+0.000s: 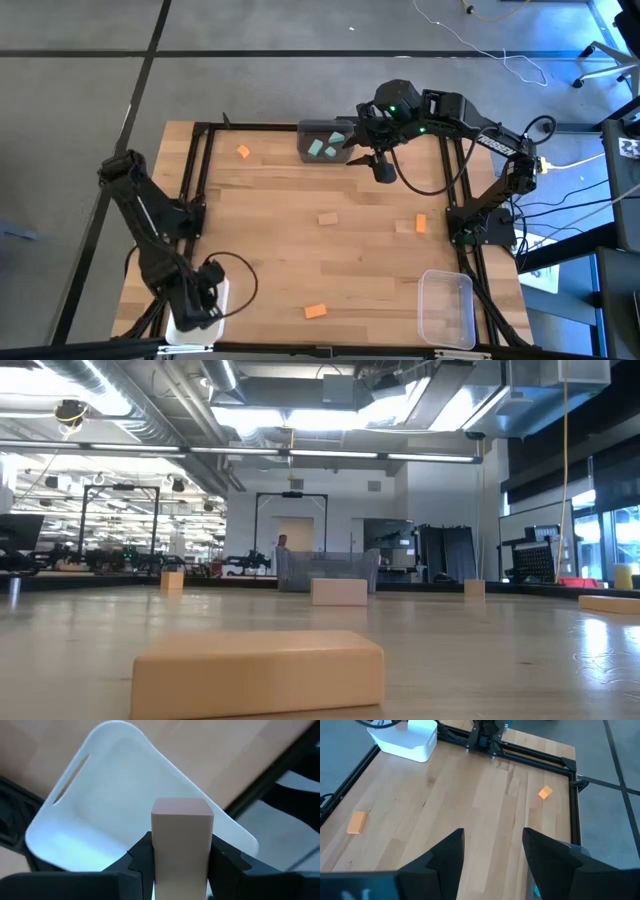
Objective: Sort & place blocks by color
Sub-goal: Put the bottom left brown block into the white bin, then put the bottom brown block into the white bin
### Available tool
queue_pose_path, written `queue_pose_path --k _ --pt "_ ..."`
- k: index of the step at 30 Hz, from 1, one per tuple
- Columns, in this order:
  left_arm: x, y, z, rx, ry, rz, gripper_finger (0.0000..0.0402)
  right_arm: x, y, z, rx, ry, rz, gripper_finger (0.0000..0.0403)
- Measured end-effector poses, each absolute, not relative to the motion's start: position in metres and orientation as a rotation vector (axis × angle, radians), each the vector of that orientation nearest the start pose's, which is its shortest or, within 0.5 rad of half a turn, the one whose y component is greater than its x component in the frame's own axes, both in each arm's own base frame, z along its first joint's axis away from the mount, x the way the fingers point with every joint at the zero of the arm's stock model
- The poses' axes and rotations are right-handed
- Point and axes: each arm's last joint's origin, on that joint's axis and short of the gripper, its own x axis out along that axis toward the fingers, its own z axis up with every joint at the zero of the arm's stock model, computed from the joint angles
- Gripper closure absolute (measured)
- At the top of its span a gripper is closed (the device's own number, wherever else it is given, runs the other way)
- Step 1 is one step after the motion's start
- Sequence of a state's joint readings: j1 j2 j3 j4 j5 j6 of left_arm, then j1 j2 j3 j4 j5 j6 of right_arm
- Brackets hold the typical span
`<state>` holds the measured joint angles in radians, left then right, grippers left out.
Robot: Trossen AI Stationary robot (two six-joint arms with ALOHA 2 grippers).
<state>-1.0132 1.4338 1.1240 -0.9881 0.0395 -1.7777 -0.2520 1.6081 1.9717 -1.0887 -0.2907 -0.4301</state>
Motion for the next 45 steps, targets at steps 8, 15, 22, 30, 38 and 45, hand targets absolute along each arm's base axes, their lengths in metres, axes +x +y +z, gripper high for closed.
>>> queue_pose_path --k 8,15,22,30,38,45 --pt "0.138 -0.242 0.22 -0.724 1.48 0.494 0.0277 0.301 -0.069 0.447 -0.219 0.675 0.187 0.0201" --pt "0.144 -0.251 0.196 -0.667 1.485 0.562 0.0277 0.301 -0.069 0.447 -0.219 0.675 0.187 0.0201" --pt "0.145 -0.254 0.188 -0.664 1.484 0.595 0.0277 0.301 -0.069 0.447 -0.215 0.676 0.185 0.0201" --pt "0.144 -0.255 0.188 -0.659 1.477 0.592 0.0227 0.301 -0.069 0.447 -0.178 0.684 0.173 0.0201" --pt "0.143 -0.252 0.19 -0.644 1.38 0.615 0.0221 0.301 -0.069 0.447 -0.092 0.693 0.142 0.0201" --pt "0.14 -0.244 0.203 -0.658 1.285 0.625 0.0219 0.297 -0.068 0.442 -0.034 0.751 0.135 0.0201"
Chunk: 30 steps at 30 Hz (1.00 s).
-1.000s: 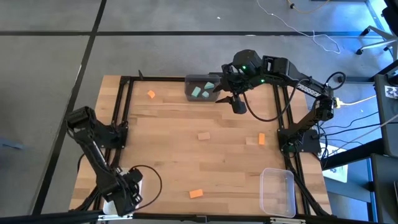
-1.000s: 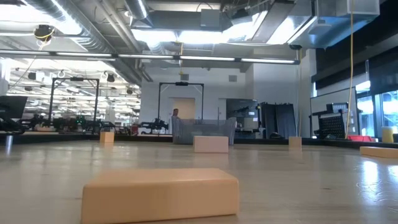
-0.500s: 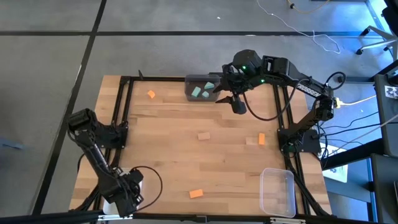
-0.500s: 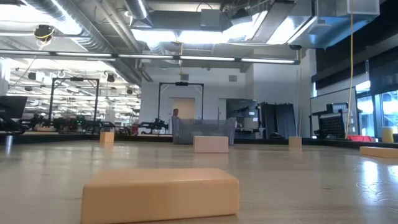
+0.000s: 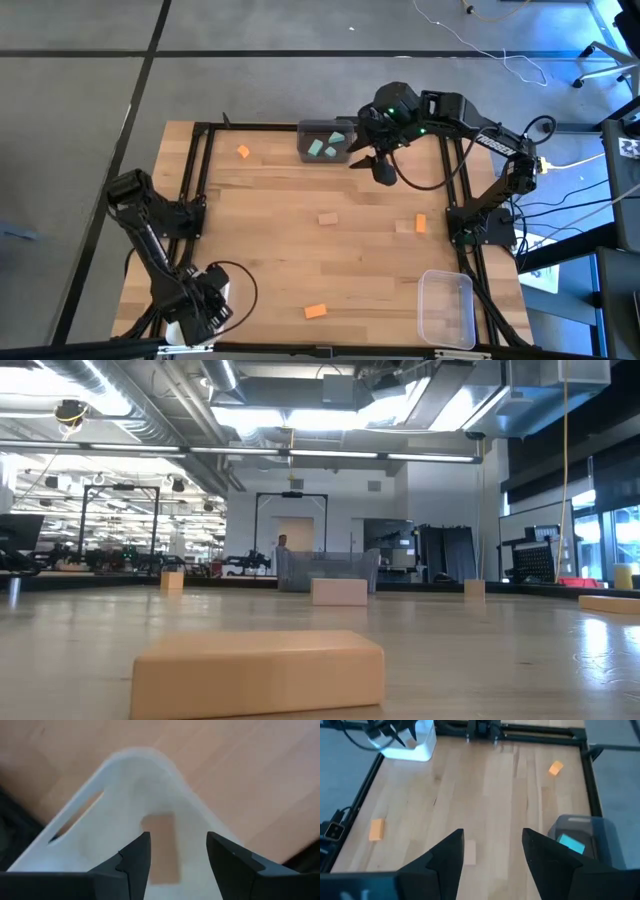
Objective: Sort & place blocks by color
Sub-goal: Put the bottom brown block into the white bin
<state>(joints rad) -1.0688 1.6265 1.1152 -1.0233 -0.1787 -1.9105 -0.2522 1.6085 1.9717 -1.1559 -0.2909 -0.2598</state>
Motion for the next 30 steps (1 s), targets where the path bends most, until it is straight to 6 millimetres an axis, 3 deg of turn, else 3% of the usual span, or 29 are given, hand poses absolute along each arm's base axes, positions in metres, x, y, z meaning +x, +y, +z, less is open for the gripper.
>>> queue_pose_path --k 9,17,30 --pt "0.131 -0.227 0.241 -0.669 1.075 0.491 0.0219 0.301 -0.056 0.435 -0.052 0.808 0.189 0.0201" --pt "0.126 -0.2 0.272 -0.648 0.804 0.462 0.0219 0.323 -0.032 0.404 -0.156 0.974 0.355 0.0201" --pt "0.12 -0.14 0.31 -0.451 0.698 0.448 0.0218 0.36 0.016 0.363 -0.262 1.093 0.483 0.0201"
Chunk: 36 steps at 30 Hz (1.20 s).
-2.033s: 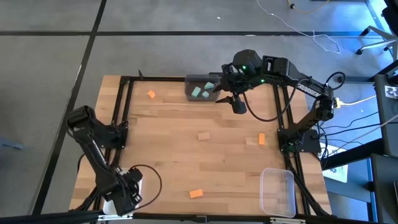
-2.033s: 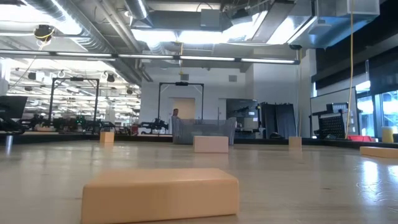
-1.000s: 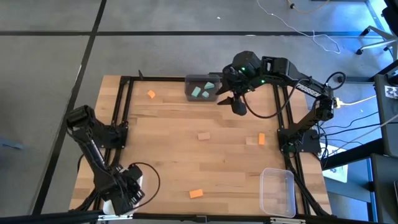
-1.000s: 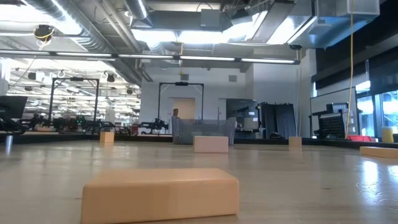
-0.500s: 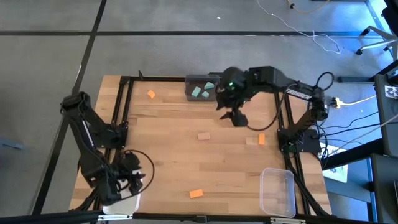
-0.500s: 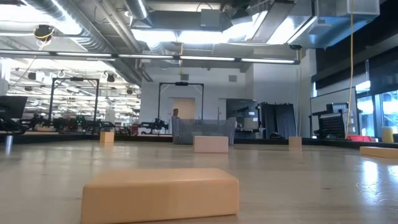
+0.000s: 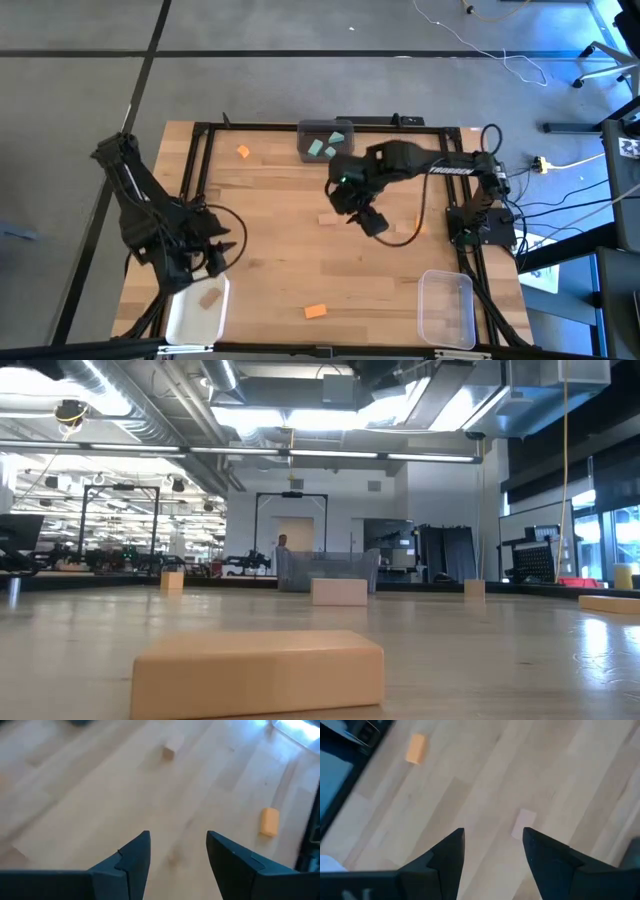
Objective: Sort & place blocks by color
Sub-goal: Put the bottom brown block into the white bin
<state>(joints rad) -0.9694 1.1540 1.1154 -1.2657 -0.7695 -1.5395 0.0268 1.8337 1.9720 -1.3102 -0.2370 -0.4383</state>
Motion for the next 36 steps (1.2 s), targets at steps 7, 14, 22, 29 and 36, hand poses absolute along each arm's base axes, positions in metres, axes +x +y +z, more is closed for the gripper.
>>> queue_pose_path --k 7,14,22,29,36 --pt "0.105 -0.115 0.324 -0.325 0.652 0.422 0.0218 0.383 0.029 0.338 -0.229 1.155 0.364 0.0201" --pt "0.095 -0.101 0.332 -0.233 0.689 0.332 0.0218 0.413 0.027 0.301 -0.147 1.212 0.169 0.0201" --pt "0.088 -0.093 0.336 -0.196 0.73 0.267 0.0218 0.437 0.024 0.251 -0.165 1.309 0.12 0.0201" --pt "0.088 -0.094 0.335 -0.196 0.75 0.256 0.0218 0.447 0.013 0.218 -0.19 1.402 0.059 0.0201" --pt "0.088 -0.094 0.335 -0.198 0.75 0.257 0.0218 0.444 -0.003 0.21 -0.124 1.471 0.076 0.0201"
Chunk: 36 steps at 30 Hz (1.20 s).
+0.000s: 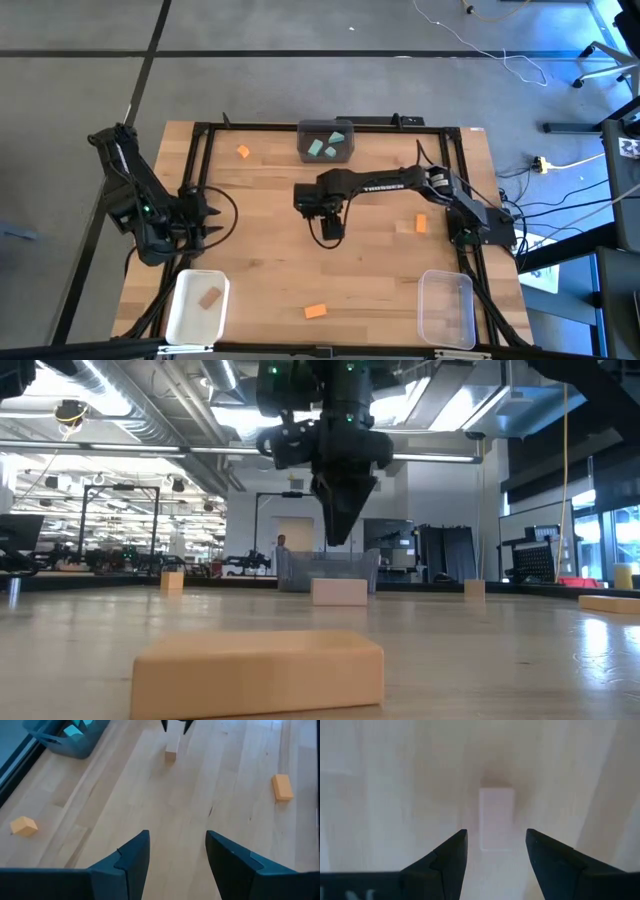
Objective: Sort & place blocks by color
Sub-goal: Put the bottom brown block into the white bin
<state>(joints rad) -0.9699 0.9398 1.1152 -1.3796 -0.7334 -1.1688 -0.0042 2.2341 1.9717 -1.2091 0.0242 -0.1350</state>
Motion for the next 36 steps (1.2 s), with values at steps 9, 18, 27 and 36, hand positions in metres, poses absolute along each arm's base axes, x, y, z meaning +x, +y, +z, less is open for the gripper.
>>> queue_pose_path --k 9,18,27,36 --pt "0.088 -0.094 0.335 -0.204 0.749 0.259 0.0218 0.444 -0.012 0.205 -0.079 1.474 0.134 0.0201" --pt "0.088 -0.094 0.335 -0.205 0.749 0.26 0.0218 0.439 -0.012 0.18 -0.107 1.509 0.154 0.0201" --pt "0.088 -0.094 0.335 -0.205 0.749 0.26 0.0218 0.432 -0.012 0.149 -0.131 1.511 0.165 0.0201" --pt "0.088 -0.094 0.335 -0.206 0.748 0.26 0.0218 0.428 -0.012 0.136 -0.105 1.495 0.128 0.0245"
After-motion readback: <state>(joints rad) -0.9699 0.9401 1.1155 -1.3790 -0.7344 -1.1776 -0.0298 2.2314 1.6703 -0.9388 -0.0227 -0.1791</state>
